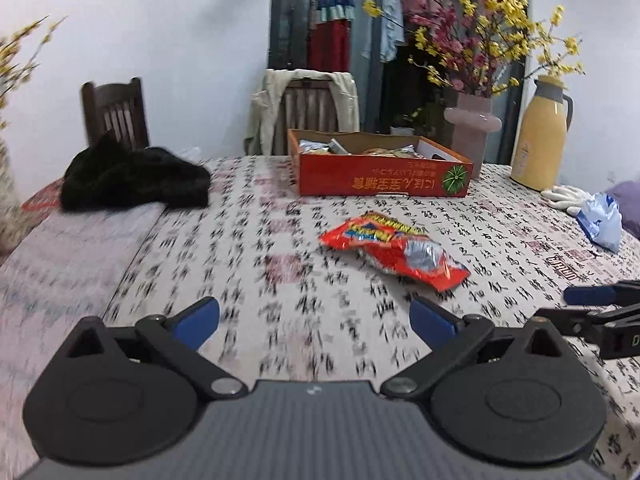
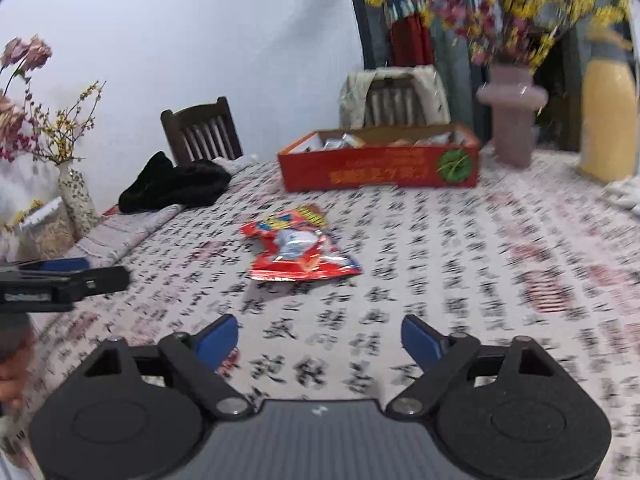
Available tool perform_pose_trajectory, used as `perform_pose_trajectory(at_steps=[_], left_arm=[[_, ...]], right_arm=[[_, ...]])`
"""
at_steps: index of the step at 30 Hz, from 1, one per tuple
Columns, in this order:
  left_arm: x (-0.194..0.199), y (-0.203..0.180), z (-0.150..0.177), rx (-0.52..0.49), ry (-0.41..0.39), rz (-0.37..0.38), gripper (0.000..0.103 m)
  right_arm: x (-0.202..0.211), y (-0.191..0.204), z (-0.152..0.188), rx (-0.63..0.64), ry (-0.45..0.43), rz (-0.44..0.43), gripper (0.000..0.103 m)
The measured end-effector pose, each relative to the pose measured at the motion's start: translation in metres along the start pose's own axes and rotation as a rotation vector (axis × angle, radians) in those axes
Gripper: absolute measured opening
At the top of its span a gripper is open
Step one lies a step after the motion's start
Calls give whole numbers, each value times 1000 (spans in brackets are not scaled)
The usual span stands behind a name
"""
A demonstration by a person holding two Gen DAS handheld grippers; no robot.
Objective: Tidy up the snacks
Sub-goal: 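Grasp the red-and-blue chip bag with the right gripper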
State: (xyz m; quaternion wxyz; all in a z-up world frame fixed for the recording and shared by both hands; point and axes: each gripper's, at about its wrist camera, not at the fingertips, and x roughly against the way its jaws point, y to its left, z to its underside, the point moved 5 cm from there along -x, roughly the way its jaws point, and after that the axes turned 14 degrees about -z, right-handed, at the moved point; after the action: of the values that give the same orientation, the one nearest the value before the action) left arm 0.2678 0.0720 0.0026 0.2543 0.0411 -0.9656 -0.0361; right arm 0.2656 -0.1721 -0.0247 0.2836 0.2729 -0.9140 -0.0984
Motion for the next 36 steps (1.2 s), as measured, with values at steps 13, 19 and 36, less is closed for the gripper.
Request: perform_pose_trajectory(at_steps=[13, 19, 36], left_arm=[[-88, -14, -45, -24, 50, 22, 103], [-112, -30, -53, -49, 69, 42, 103], [-148, -81, -37, 107, 247, 183, 77]], right_arm=[[-103, 0, -32, -14, 121, -41, 76], [-108, -51, -63, 16, 74, 149, 64], [-155, -114, -106, -32, 172, -173, 61]])
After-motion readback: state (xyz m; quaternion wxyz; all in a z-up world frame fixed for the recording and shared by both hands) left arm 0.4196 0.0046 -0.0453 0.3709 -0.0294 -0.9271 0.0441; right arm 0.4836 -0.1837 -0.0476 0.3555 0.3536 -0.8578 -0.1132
